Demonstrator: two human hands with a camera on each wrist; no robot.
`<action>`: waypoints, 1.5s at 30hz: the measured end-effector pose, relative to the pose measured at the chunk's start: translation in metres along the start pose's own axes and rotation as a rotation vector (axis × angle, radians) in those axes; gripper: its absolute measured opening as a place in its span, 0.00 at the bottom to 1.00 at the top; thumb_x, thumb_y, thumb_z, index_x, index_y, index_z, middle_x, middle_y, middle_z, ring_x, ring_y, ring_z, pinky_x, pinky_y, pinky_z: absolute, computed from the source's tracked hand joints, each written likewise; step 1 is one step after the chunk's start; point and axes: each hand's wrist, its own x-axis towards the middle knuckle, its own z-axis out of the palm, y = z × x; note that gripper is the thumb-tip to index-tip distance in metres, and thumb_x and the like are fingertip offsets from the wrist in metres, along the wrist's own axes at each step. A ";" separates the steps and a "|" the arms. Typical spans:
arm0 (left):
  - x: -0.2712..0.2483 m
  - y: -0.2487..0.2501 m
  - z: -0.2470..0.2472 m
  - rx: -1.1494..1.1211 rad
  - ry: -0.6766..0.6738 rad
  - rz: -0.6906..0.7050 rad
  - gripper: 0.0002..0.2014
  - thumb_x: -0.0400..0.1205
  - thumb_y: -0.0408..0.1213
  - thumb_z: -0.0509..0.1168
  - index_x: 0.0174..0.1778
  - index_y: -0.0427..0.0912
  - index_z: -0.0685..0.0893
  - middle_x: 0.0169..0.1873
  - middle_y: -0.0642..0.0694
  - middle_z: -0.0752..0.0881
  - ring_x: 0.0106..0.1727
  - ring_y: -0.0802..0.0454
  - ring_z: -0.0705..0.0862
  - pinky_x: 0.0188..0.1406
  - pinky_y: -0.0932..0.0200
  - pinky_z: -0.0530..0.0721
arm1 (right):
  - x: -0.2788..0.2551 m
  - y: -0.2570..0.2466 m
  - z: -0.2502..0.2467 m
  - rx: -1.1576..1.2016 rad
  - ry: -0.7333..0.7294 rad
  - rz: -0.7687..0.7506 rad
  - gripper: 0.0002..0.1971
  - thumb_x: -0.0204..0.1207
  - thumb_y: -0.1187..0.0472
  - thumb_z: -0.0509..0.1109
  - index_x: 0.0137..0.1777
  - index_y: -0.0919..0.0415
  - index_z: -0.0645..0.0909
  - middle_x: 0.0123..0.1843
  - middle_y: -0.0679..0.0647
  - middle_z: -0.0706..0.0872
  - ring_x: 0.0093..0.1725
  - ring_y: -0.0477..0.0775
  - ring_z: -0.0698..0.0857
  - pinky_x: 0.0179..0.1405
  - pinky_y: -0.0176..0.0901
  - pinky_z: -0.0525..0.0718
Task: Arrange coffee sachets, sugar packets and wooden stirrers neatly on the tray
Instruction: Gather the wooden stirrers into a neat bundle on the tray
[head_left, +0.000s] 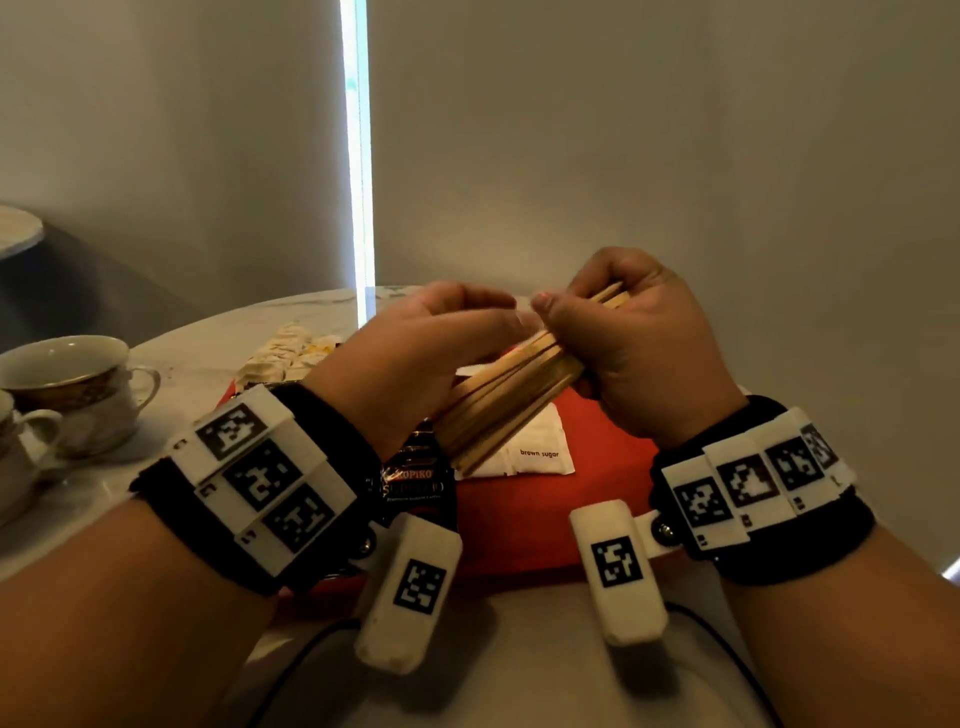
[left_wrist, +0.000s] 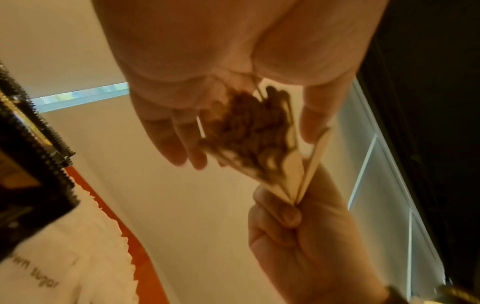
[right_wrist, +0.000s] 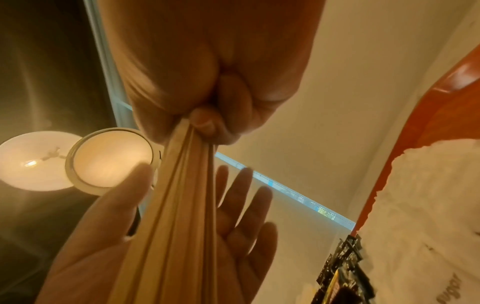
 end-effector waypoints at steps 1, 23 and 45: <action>-0.001 0.001 0.003 0.049 -0.079 -0.035 0.29 0.68 0.47 0.80 0.65 0.46 0.83 0.56 0.42 0.90 0.58 0.44 0.90 0.52 0.48 0.89 | -0.001 -0.002 0.003 -0.039 -0.024 -0.014 0.13 0.76 0.64 0.78 0.34 0.58 0.77 0.23 0.52 0.80 0.20 0.55 0.79 0.18 0.42 0.76; -0.008 0.001 0.014 0.606 -0.209 -0.179 0.14 0.82 0.45 0.72 0.61 0.55 0.79 0.27 0.51 0.85 0.22 0.60 0.80 0.23 0.66 0.79 | -0.004 -0.008 0.006 -0.171 -0.190 0.081 0.21 0.89 0.47 0.53 0.55 0.56 0.86 0.55 0.56 0.91 0.54 0.52 0.91 0.54 0.50 0.90; -0.007 0.003 0.017 0.762 -0.084 -0.065 0.11 0.83 0.49 0.69 0.55 0.58 0.73 0.36 0.54 0.82 0.31 0.60 0.81 0.19 0.76 0.73 | -0.007 -0.006 0.020 -0.206 -0.001 0.139 0.17 0.80 0.46 0.71 0.38 0.59 0.81 0.28 0.50 0.87 0.25 0.56 0.84 0.22 0.42 0.83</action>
